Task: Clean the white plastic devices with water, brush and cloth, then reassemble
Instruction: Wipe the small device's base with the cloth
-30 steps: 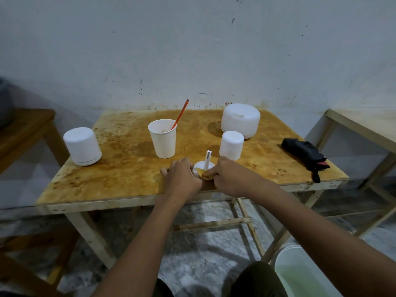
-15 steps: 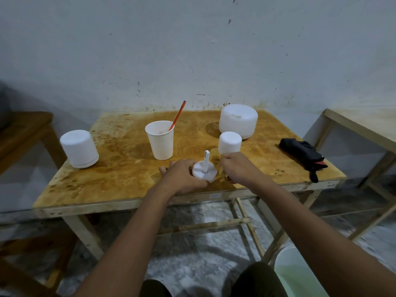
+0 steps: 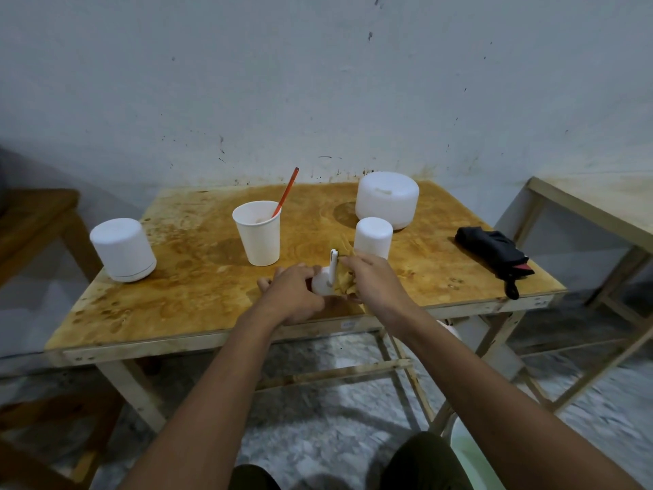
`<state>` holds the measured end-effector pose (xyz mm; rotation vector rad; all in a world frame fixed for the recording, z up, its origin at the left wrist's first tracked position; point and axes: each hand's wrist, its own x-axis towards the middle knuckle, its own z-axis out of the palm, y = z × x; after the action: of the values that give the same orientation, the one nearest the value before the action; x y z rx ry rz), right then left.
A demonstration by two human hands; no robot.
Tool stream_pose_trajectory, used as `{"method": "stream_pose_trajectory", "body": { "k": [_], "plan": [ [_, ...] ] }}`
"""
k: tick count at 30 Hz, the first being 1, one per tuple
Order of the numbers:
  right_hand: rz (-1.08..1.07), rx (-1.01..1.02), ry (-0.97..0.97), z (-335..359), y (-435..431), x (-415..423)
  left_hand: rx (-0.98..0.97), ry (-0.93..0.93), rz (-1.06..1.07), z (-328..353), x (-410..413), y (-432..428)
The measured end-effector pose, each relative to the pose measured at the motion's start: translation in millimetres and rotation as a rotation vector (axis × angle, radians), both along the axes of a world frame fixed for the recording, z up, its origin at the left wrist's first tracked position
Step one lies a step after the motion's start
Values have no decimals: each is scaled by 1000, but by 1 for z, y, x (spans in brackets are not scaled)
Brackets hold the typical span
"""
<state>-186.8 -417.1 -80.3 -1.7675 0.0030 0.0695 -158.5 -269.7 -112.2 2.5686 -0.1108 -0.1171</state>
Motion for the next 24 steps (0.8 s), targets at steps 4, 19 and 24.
{"method": "stream_pose_trajectory", "body": {
  "k": [4, 19, 24],
  "plan": [
    [46, -175, -21, -6, -1, 2, -10, 0, -16, 2, -1, 0],
    [13, -711, -785, -23, -7, 4, 17, 13, -11, 8, -7, -1],
    [-37, -415, -468, -19, -6, -3, -33, 24, -14, 7, -8, -1]
  ]
}}
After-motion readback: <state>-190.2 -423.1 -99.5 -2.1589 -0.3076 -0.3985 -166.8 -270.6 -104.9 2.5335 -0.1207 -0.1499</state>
